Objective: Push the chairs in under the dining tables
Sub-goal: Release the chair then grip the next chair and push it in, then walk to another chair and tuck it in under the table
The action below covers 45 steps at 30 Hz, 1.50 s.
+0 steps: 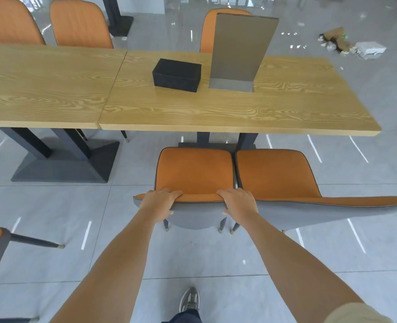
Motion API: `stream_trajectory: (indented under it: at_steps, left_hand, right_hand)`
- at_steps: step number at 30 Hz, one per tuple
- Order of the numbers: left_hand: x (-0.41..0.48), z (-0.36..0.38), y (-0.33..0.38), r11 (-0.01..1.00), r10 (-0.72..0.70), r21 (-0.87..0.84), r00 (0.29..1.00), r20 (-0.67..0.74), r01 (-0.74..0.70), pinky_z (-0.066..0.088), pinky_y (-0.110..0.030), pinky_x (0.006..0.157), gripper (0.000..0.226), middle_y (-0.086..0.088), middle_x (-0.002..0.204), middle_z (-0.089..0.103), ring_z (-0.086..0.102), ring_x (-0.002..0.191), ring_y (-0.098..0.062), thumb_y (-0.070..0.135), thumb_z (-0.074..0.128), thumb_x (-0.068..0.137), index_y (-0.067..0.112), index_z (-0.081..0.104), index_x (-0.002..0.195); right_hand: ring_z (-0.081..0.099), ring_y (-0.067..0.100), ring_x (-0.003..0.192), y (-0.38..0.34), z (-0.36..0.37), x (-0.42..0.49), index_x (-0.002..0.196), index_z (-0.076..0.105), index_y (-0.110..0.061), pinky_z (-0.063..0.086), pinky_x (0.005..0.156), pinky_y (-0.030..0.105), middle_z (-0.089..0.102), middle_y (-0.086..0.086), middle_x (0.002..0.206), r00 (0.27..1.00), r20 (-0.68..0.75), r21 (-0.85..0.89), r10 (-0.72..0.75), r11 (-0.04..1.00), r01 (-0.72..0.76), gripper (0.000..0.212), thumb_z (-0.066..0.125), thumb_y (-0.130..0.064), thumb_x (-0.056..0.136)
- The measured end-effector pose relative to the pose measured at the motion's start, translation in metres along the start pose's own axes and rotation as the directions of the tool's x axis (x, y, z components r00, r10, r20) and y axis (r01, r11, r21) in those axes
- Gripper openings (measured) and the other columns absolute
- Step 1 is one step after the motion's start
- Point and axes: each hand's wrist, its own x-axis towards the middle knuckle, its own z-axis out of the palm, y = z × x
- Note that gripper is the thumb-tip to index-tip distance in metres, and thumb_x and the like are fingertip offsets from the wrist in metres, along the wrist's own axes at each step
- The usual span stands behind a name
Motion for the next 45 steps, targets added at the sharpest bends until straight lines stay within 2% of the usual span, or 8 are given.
stream_trajectory:
  at_steps: [10,14,19,22,26,32,38,45]
  left_hand:
    - [-0.009,0.004,-0.001,0.999,-0.031,-0.006,0.998,-0.048,0.031,0.039,-0.037,0.100,0.058,-0.004,0.128,0.055,0.052,0.117,-0.026,0.034,0.059,0.089,0.025,0.033,0.139]
    - [-0.020,0.003,-0.002,0.999,0.007,-0.040,0.994,-0.108,-0.012,0.036,-0.036,0.103,0.055,-0.004,0.132,0.051,0.046,0.124,-0.025,0.039,0.053,0.091,0.019,0.034,0.138]
    - [-0.037,0.006,-0.011,0.998,0.048,-0.026,0.988,-0.146,-0.053,0.023,-0.038,0.115,0.056,-0.005,0.155,0.023,0.021,0.144,-0.023,0.042,0.036,0.098,0.015,0.022,0.145]
    - [-0.052,0.007,-0.018,1.000,0.011,-0.027,0.994,-0.110,-0.014,0.011,-0.041,0.119,0.058,-0.005,0.160,0.004,0.006,0.148,-0.023,0.040,0.026,0.101,0.015,0.007,0.150]
    - [-0.083,0.013,-0.026,0.997,-0.064,-0.047,0.990,-0.125,0.058,0.004,-0.042,0.120,0.059,-0.004,0.161,-0.004,-0.003,0.149,-0.021,0.040,0.020,0.101,0.017,-0.003,0.150]
    - [-0.174,0.032,-0.044,0.983,-0.173,-0.092,0.968,-0.182,0.159,-0.001,-0.042,0.120,0.059,-0.005,0.160,-0.010,-0.007,0.149,-0.022,0.039,0.020,0.102,0.016,-0.006,0.150]
    - [-0.291,0.059,-0.083,0.948,-0.316,-0.087,0.935,-0.160,0.305,-0.003,-0.041,0.120,0.061,-0.005,0.160,-0.013,-0.009,0.148,-0.022,0.039,0.019,0.102,0.015,-0.011,0.149]
    - [-0.422,0.081,-0.153,0.858,-0.513,-0.133,0.837,-0.191,0.495,-0.002,-0.043,0.120,0.061,-0.005,0.160,-0.010,-0.007,0.148,-0.023,0.040,0.018,0.102,0.015,-0.009,0.149]
  right_hand:
    - [0.048,0.027,0.117,-0.017,0.002,-0.006,0.127,0.046,-0.018,0.039,0.098,0.036,0.058,0.005,0.124,0.993,-0.035,0.015,0.115,0.993,-0.114,0.044,0.064,-0.020,0.087]
    - [0.041,0.026,0.127,-0.027,0.007,-0.017,0.137,0.030,-0.014,0.032,0.107,0.037,0.046,0.007,0.135,0.974,-0.119,0.051,0.195,0.981,-0.190,0.054,0.057,-0.010,0.089]
    - [0.011,0.026,0.146,-0.042,0.010,-0.027,0.149,0.006,-0.012,0.010,0.120,0.041,0.012,0.007,0.158,0.968,-0.117,0.066,0.220,0.975,-0.214,0.064,0.043,-0.013,0.097]
    - [0.005,0.026,0.148,-0.057,0.007,-0.037,0.150,0.001,-0.011,0.009,0.120,0.042,0.005,0.008,0.160,0.974,-0.087,0.056,0.208,0.977,-0.203,0.062,0.037,-0.025,0.100]
    - [-0.003,0.025,0.148,-0.086,0.002,-0.057,0.150,-0.006,-0.011,0.006,0.120,0.042,-0.005,0.008,0.160,0.980,-0.065,0.081,0.188,0.980,-0.182,0.067,0.033,-0.035,0.101]
    - [-0.008,0.027,0.148,-0.147,0.006,-0.108,0.149,-0.013,-0.009,0.001,0.120,0.042,-0.012,0.011,0.160,0.991,-0.064,0.082,0.114,0.991,-0.109,0.070,0.027,-0.042,0.101]
    - [-0.013,0.026,0.148,-0.230,0.011,-0.161,0.148,-0.017,-0.008,-0.002,0.121,0.041,-0.017,0.011,0.158,0.998,-0.062,0.080,-0.031,0.996,0.036,0.068,0.020,-0.043,0.102]
    - [-0.007,0.027,0.148,-0.356,0.010,-0.192,0.148,-0.012,-0.005,0.003,0.120,0.043,-0.011,0.012,0.160,0.961,-0.134,0.042,-0.242,0.967,0.249,0.068,0.021,-0.042,0.101]
